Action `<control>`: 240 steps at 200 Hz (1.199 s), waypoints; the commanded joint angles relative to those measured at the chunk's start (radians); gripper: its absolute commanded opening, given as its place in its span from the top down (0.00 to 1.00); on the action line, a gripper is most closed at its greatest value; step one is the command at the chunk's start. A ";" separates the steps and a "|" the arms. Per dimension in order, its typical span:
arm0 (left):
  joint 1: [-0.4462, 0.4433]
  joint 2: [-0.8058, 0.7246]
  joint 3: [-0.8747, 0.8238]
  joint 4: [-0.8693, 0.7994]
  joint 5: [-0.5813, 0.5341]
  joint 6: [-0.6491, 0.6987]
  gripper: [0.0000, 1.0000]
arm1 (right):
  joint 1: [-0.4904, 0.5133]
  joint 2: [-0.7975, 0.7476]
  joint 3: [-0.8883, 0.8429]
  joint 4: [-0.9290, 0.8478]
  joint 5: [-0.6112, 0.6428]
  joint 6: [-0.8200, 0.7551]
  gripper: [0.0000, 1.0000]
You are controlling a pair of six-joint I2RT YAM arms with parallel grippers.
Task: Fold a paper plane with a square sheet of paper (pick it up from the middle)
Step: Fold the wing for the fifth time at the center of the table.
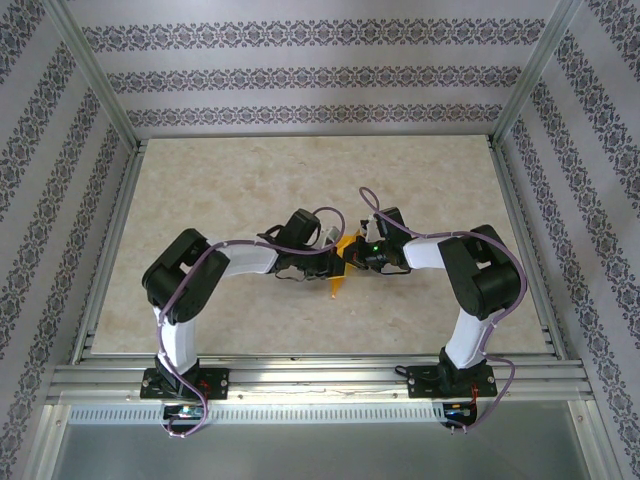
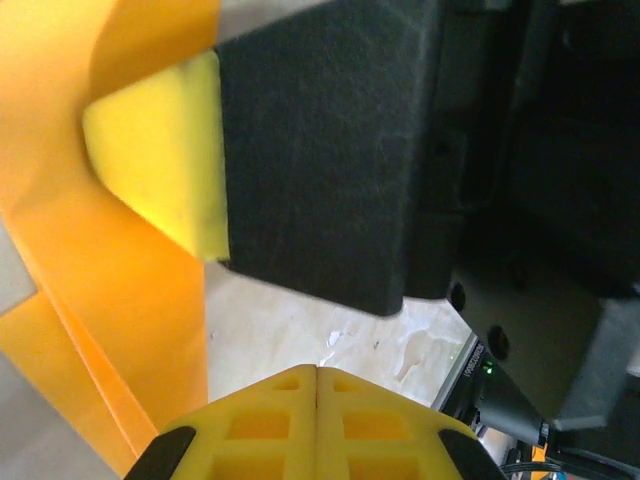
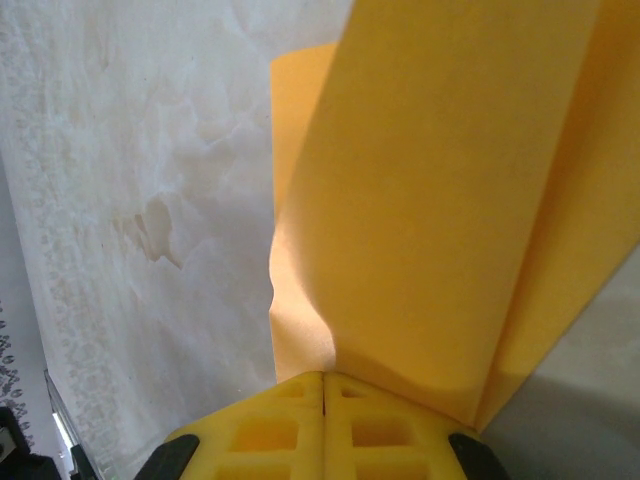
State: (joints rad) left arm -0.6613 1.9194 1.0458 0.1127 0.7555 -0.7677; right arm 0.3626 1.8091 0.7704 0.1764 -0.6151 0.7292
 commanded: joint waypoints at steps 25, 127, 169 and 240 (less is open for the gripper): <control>-0.012 0.052 0.055 -0.094 -0.032 0.061 0.95 | 0.002 0.045 -0.025 -0.074 0.097 -0.022 0.98; -0.014 0.092 -0.028 -0.152 -0.062 0.128 0.97 | 0.003 0.028 -0.017 -0.081 0.089 -0.015 0.98; -0.015 0.076 -0.059 -0.204 -0.077 0.176 1.00 | -0.002 -0.031 0.003 -0.084 0.052 -0.011 0.95; -0.015 0.027 -0.145 -0.193 -0.056 0.221 1.00 | -0.003 -0.157 -0.015 -0.072 0.004 -0.020 0.96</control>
State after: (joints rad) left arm -0.6613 1.9202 0.9573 0.0498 0.7338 -0.5896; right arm 0.3492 1.6554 0.7704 0.1127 -0.6079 0.7261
